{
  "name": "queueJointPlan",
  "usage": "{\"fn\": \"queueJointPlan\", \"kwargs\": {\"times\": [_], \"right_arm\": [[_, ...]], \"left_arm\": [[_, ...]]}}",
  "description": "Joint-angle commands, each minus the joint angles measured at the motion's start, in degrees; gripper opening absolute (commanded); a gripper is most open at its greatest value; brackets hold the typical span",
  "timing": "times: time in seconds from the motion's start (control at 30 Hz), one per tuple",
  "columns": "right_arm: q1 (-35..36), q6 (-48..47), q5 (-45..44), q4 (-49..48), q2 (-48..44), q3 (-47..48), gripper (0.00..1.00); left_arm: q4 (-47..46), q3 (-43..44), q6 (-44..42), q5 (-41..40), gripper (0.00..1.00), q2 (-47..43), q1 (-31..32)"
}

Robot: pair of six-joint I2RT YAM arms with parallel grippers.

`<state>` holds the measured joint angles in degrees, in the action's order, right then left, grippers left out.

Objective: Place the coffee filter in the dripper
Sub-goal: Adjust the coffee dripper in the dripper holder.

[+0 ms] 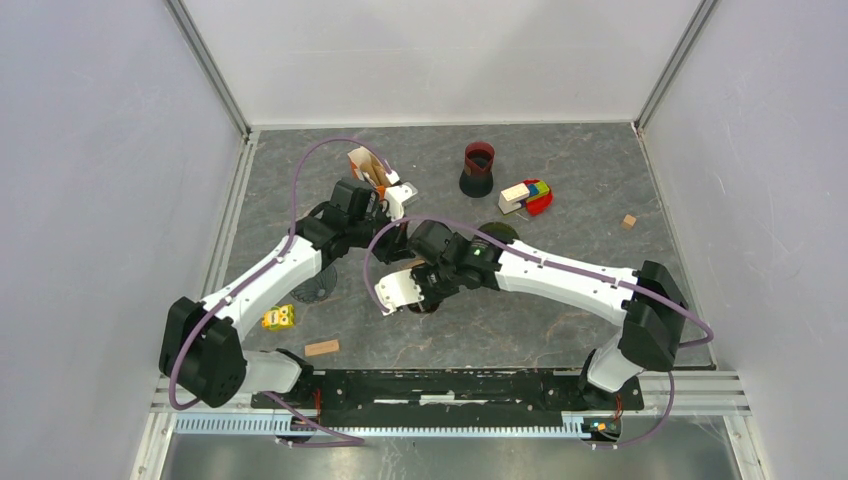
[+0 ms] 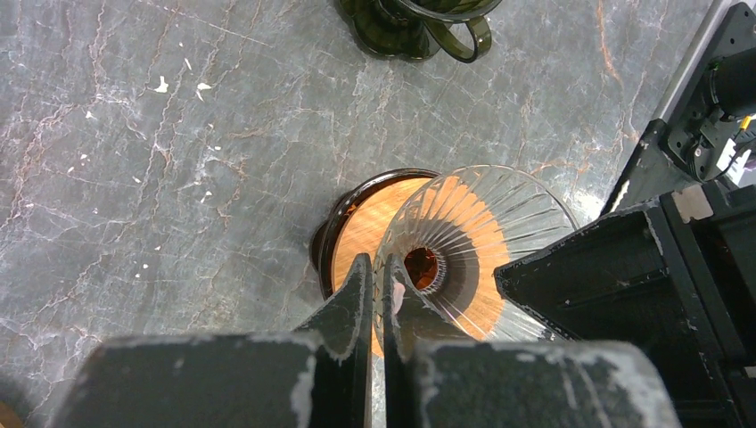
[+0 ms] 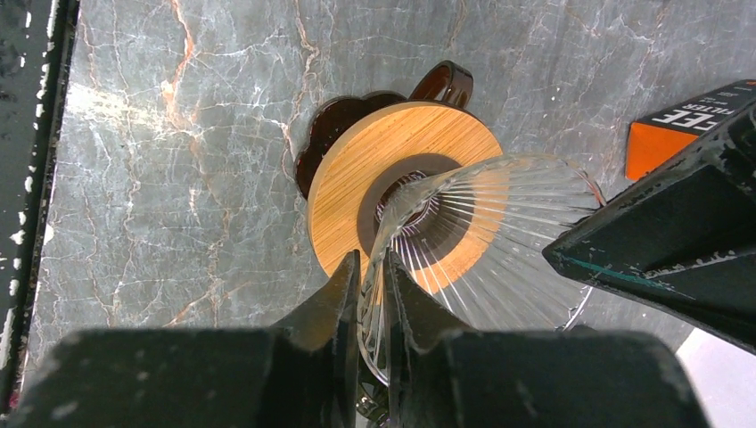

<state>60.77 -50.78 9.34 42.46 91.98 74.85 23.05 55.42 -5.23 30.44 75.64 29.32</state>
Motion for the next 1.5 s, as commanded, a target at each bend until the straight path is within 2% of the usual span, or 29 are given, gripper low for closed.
{"fn": "queueJointPlan", "kwargs": {"times": [0.0,0.2,1.47], "right_arm": [[0.46,2.09,-3.38,-0.95,0.92,-2.15,0.00],[2.00,2.01,-6.44,-1.24,1.06,-2.93,0.00],[1.72,3.15,-2.03,-1.53,5.02,-6.45,0.00]], "left_arm": [[1.31,-1.68,1.40,-1.05,0.02,0.16,0.87],[0.42,-2.13,0.84,-0.90,0.02,0.17,1.18],[-0.97,-10.31,-3.12,-1.70,0.02,-1.01,2.48]]}}
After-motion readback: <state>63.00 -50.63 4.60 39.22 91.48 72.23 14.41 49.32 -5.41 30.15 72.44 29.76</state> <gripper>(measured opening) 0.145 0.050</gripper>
